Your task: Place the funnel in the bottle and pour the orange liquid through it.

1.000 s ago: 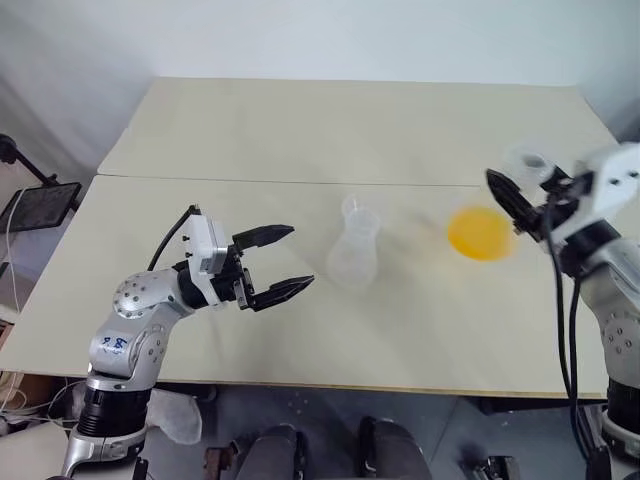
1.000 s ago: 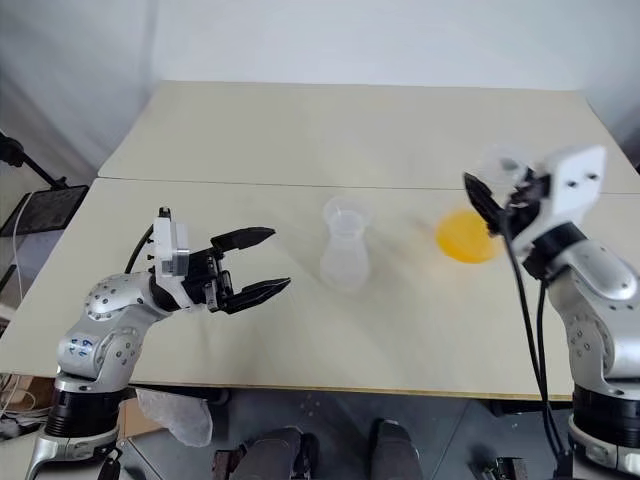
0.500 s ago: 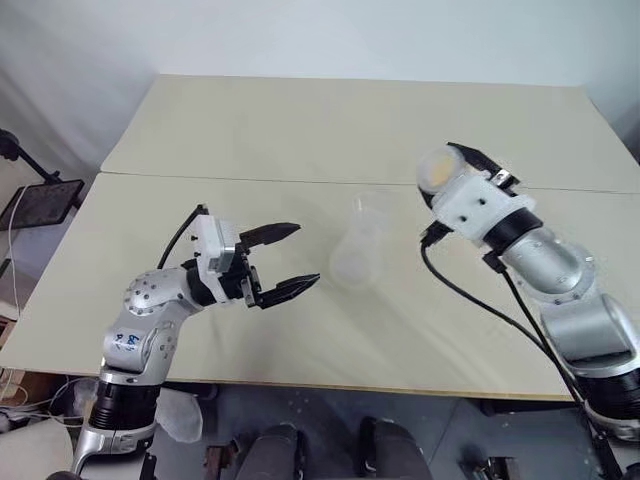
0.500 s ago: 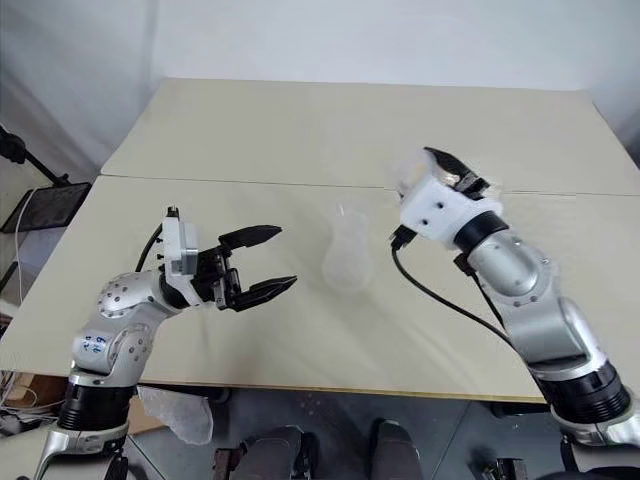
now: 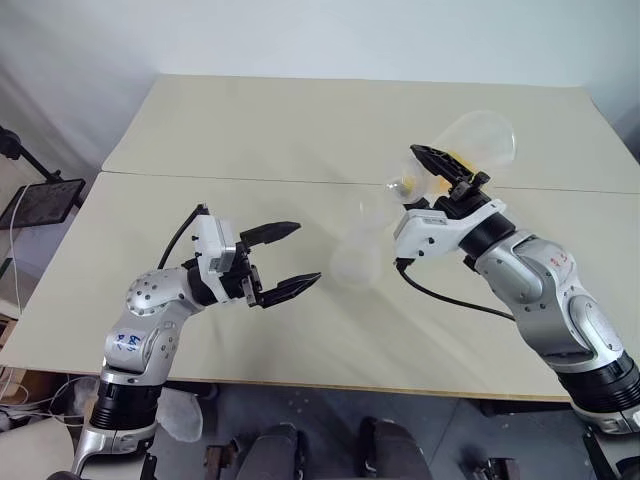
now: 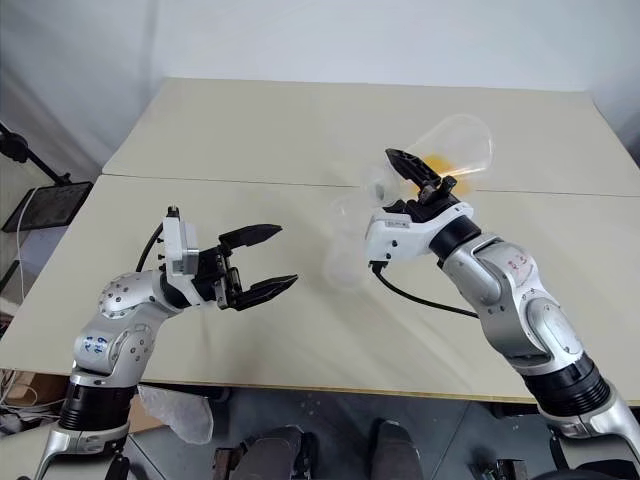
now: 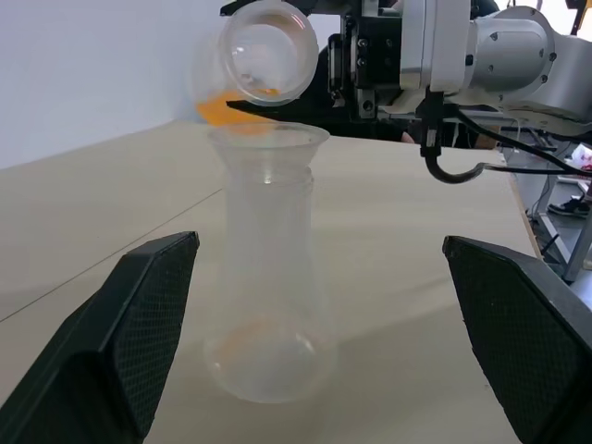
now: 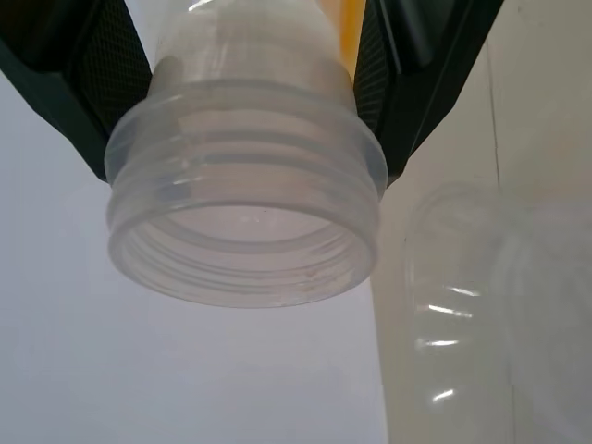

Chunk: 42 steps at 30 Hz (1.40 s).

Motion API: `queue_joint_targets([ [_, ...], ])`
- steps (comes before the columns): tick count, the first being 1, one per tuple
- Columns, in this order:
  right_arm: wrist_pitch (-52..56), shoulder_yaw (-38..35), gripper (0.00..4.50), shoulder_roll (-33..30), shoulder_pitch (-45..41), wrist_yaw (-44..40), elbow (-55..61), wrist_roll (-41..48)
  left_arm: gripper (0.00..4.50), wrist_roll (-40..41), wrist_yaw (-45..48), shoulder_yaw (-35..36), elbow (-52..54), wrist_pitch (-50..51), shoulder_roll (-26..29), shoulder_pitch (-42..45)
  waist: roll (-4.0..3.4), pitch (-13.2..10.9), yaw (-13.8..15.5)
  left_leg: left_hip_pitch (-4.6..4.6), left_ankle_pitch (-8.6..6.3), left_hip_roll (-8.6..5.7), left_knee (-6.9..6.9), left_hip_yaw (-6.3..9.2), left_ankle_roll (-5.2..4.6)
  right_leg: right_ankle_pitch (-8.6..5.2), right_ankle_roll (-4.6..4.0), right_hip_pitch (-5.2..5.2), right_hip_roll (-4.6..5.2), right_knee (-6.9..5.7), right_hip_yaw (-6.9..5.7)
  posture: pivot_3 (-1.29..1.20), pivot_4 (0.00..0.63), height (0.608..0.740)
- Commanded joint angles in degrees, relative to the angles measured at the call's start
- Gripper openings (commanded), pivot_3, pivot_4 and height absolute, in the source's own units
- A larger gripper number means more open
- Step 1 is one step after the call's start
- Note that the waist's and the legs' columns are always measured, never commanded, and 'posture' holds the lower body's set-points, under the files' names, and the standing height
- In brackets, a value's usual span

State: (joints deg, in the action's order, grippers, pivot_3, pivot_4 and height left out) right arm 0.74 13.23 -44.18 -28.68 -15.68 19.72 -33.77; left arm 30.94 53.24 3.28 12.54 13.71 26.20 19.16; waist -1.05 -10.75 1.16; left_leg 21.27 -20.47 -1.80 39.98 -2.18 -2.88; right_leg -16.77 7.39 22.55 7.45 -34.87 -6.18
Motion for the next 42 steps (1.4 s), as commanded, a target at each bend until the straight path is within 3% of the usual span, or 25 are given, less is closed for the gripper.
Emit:
queue_joint_targets([
  [1,-2.95,-1.95,2.48,0.22,-1.43,1.05,0.72,-2.83,4.50,-0.19,-0.20,-0.13,1.13,-0.99,-0.03,-0.25,0.00,0.00,-0.04,0.00,0.00,0.00,0.00,0.00,0.00,0.00,0.00,0.00,0.00,0.00,0.00,0.00,0.150,0.740],
  [16,-7.84,-2.79,2.48,1.01,-2.19,3.00,-1.32,-12.49,4.50,-0.57,-0.09,-0.26,0.04,-1.59,-0.59,0.83,0.00,0.00,-0.19,0.00,0.00,0.01,-0.01,0.00,0.01,0.00,0.00,0.00,-0.01,0.00,0.00,0.00,0.150,0.740],
  [42,-13.35,-5.01,2.48,0.23,-3.19,3.79,-4.15,-15.85,4.50,-0.67,-1.60,-0.28,0.99,-1.78,-1.09,0.04,0.00,0.00,-0.55,0.00,0.01,0.03,-0.02,0.01,0.02,0.00,0.00,0.00,-0.02,0.00,0.01,0.00,0.150,0.740],
])
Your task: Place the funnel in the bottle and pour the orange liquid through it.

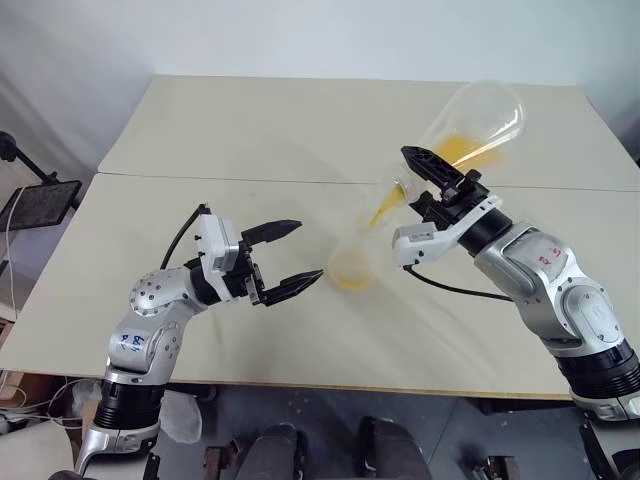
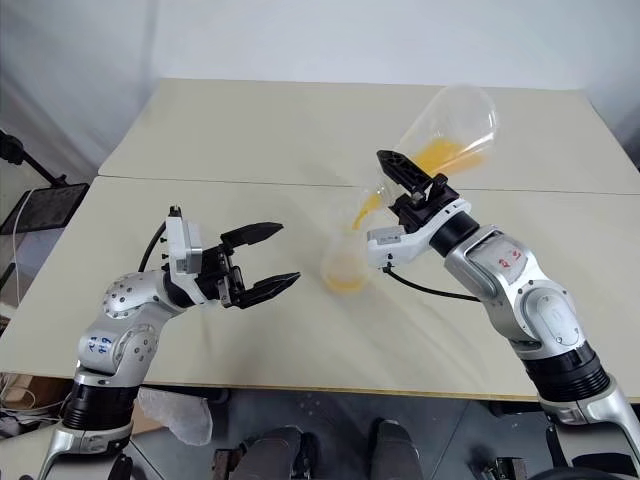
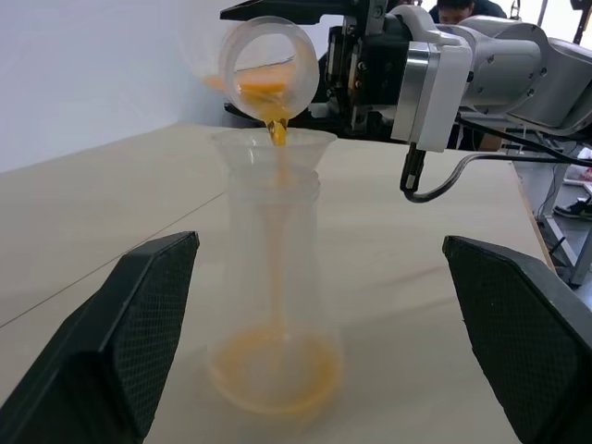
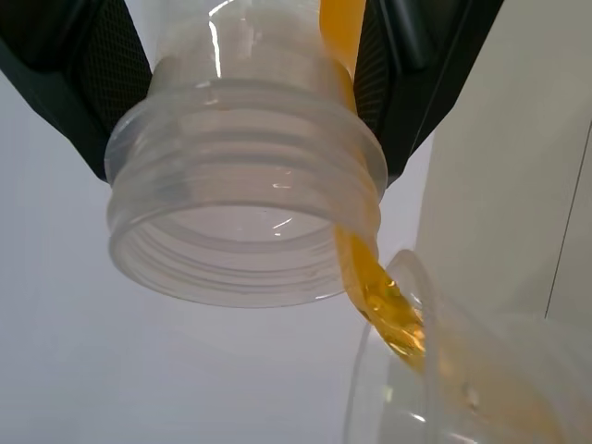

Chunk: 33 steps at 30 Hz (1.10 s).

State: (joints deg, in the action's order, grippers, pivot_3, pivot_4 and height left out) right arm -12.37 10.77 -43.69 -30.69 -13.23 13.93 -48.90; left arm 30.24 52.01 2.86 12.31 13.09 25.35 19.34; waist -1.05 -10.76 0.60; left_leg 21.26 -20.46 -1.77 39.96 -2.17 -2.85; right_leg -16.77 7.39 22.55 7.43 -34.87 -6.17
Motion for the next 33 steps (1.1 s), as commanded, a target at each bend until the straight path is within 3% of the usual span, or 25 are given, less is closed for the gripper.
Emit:
queue_joint_targets([
  [1,-0.36,-2.52,2.48,-0.20,-1.23,1.35,1.61,-0.89,4.50,0.00,-0.42,0.14,1.18,-1.18,-0.28,-0.11,0.00,0.00,0.01,0.00,0.00,0.00,0.00,0.00,0.00,0.00,0.00,0.00,0.00,0.00,0.00,0.00,0.150,0.740],
  [33,-3.43,-1.88,2.48,0.79,-2.29,3.82,0.37,-5.81,4.50,0.96,-1.44,2.92,2.76,-1.62,0.61,-2.76,0.00,0.00,-0.64,0.00,0.00,0.01,-0.02,0.03,0.01,0.00,0.00,0.00,0.00,-0.01,0.02,0.00,0.150,0.740],
])
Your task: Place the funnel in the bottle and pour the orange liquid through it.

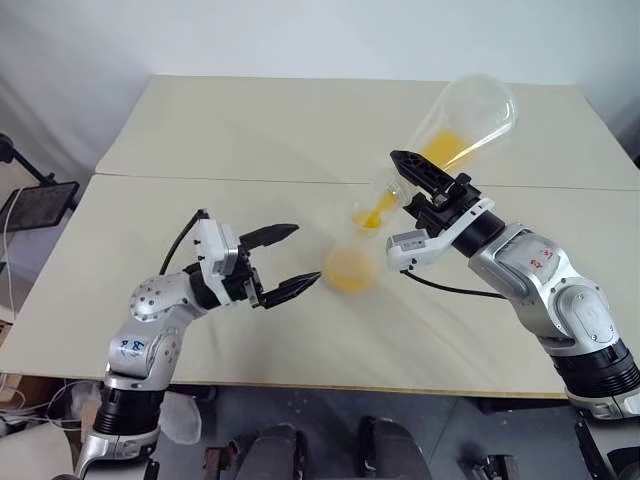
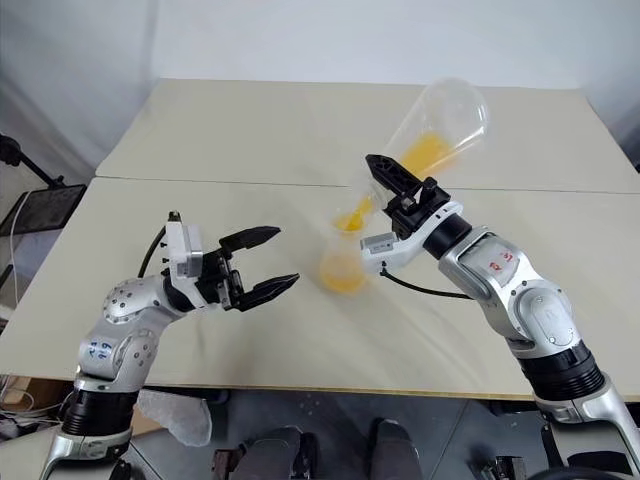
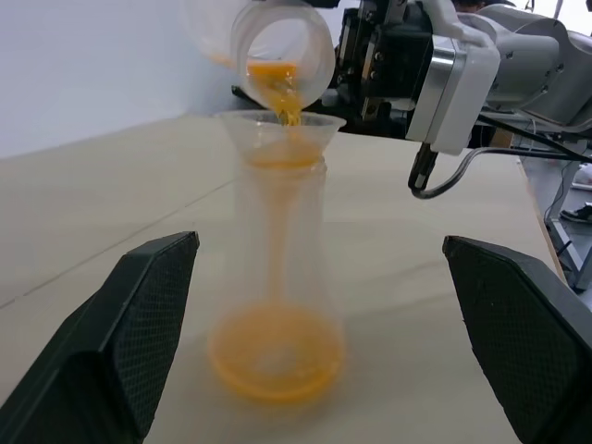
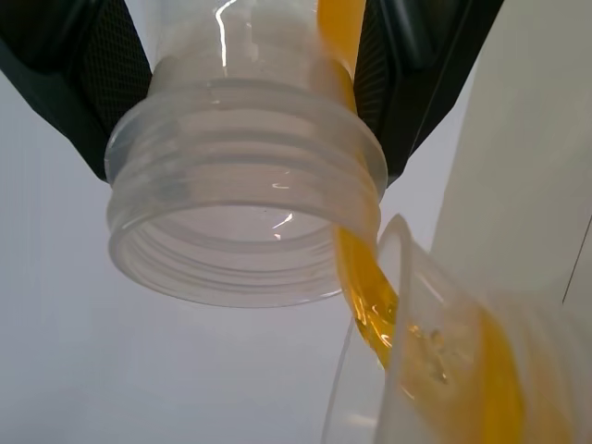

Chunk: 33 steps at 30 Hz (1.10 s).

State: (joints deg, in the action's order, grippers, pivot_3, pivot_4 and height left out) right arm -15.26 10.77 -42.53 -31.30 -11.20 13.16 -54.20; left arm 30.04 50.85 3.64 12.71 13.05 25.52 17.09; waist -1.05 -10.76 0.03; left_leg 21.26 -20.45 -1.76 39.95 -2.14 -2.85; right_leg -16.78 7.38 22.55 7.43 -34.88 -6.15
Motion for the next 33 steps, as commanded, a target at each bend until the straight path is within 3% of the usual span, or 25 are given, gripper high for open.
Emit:
queue_joint_targets([
  [1,-0.64,-1.88,2.48,-0.40,-1.74,1.86,1.01,-0.53,4.50,1.44,-0.54,2.69,2.44,-1.72,0.29,-0.66,0.00,0.00,-0.12,0.00,0.00,0.00,0.00,0.00,0.01,0.00,0.00,0.00,0.00,0.00,0.00,0.00,0.150,0.740],
  [33,-2.13,-1.71,2.48,-0.91,-2.42,4.46,-0.22,-3.61,4.50,2.81,-0.53,1.55,3.15,-1.48,-1.50,-1.75,0.00,0.00,-0.14,-0.01,0.01,0.02,0.00,0.01,0.02,-0.01,-0.01,-0.01,-0.01,0.00,0.03,0.00,0.150,0.740],
])
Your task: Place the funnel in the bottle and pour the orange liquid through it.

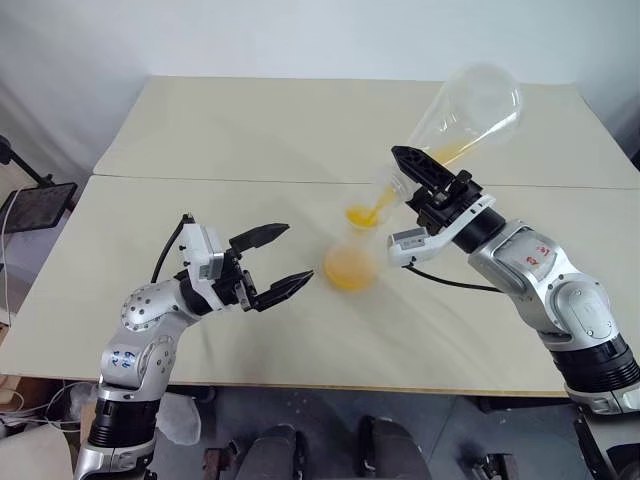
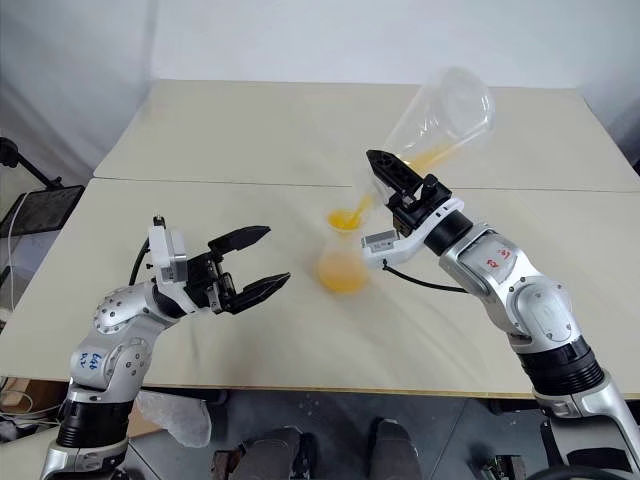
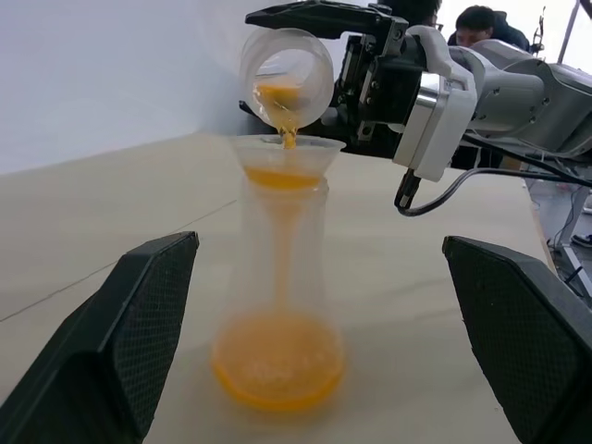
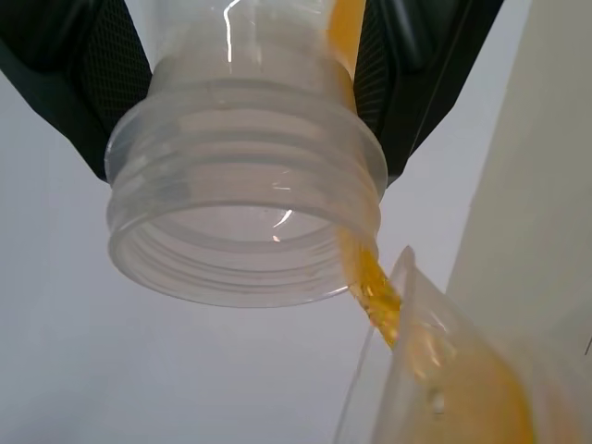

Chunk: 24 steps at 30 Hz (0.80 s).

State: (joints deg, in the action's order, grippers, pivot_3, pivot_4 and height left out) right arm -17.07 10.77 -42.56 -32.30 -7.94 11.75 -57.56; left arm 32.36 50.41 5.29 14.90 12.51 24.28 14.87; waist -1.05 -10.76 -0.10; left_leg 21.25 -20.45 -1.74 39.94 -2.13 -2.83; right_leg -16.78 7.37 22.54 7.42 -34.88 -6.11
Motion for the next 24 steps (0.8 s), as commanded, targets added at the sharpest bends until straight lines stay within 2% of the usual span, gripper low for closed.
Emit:
queue_joint_targets([
  [1,-0.38,-1.76,2.48,-0.88,-1.43,1.21,1.15,-0.27,4.50,0.44,-0.10,-0.11,0.87,-0.97,-0.32,0.55,0.00,0.00,0.00,0.00,0.00,0.00,0.00,0.00,0.00,0.00,0.00,0.00,0.00,0.00,0.00,0.00,0.150,0.740],
  [24,-2.61,-2.21,2.48,-2.61,-2.55,2.57,0.73,-0.93,4.50,-0.83,-0.81,-1.49,-1.08,-3.10,-2.70,1.70,0.00,0.00,0.01,0.00,0.00,0.00,0.00,0.00,0.00,0.00,0.00,0.00,0.00,0.00,0.00,0.00,0.150,0.740],
])
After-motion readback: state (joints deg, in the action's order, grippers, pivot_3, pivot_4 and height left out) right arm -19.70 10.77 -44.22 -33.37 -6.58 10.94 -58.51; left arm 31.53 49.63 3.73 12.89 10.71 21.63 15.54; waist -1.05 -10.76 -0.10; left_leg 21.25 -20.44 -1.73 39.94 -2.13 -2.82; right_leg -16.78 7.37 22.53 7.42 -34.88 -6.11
